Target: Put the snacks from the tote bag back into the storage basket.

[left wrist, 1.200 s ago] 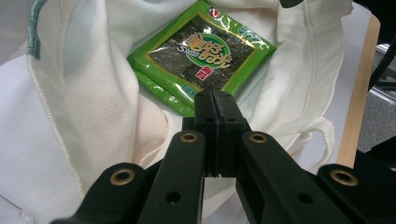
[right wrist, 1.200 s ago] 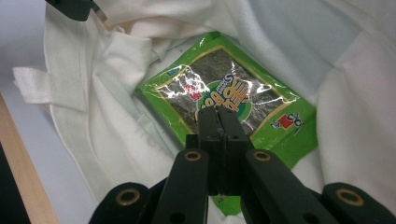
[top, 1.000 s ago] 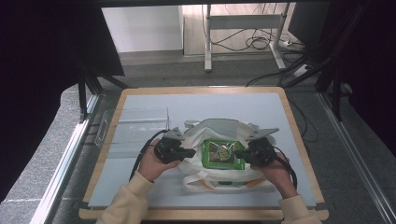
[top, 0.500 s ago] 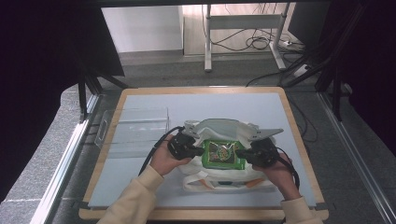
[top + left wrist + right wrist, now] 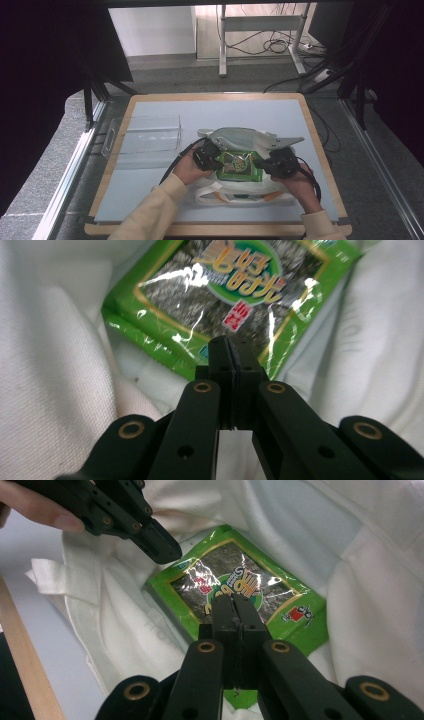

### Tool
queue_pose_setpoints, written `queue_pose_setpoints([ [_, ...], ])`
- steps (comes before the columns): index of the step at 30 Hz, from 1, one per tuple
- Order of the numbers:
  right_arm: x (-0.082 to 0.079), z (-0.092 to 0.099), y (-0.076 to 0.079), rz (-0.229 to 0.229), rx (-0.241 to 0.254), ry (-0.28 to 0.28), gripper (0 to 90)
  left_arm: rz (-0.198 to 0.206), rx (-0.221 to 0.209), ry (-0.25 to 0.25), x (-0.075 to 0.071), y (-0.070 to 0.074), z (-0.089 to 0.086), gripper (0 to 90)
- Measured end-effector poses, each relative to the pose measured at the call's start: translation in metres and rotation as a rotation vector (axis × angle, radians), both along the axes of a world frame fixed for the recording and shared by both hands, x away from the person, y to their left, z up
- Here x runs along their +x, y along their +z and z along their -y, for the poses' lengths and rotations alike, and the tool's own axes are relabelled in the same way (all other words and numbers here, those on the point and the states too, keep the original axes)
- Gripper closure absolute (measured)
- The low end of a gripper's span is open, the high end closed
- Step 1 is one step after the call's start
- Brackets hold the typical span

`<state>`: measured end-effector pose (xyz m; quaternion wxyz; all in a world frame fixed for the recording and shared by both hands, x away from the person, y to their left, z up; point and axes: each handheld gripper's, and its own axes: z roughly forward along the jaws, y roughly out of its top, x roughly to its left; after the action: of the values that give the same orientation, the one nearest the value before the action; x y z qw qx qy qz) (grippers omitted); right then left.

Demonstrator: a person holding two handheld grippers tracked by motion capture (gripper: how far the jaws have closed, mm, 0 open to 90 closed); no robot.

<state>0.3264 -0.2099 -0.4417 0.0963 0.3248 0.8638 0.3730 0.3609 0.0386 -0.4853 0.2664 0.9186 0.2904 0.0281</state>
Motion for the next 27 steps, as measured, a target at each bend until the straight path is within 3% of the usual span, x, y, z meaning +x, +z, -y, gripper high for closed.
queue_pose_setpoints([
  [9,0.001,-0.002,-0.001,0.008,-0.001,0.004,89.0,0.007,0.059,0.0,0.001,-0.006,0.004,90.0],
  [12,0.002,-0.002,-0.001,0.006,-0.001,0.003,89.0,0.001,0.058,0.002,0.001,-0.006,0.003,90.0],
  [18,0.003,0.0,-0.003,0.005,0.0,-0.002,88.8,0.025,0.037,0.016,-0.002,0.004,0.005,90.0],
  [27,0.003,0.001,-0.003,0.003,-0.002,-0.001,88.7,-0.004,0.075,0.021,0.003,-0.002,0.013,90.0],
])
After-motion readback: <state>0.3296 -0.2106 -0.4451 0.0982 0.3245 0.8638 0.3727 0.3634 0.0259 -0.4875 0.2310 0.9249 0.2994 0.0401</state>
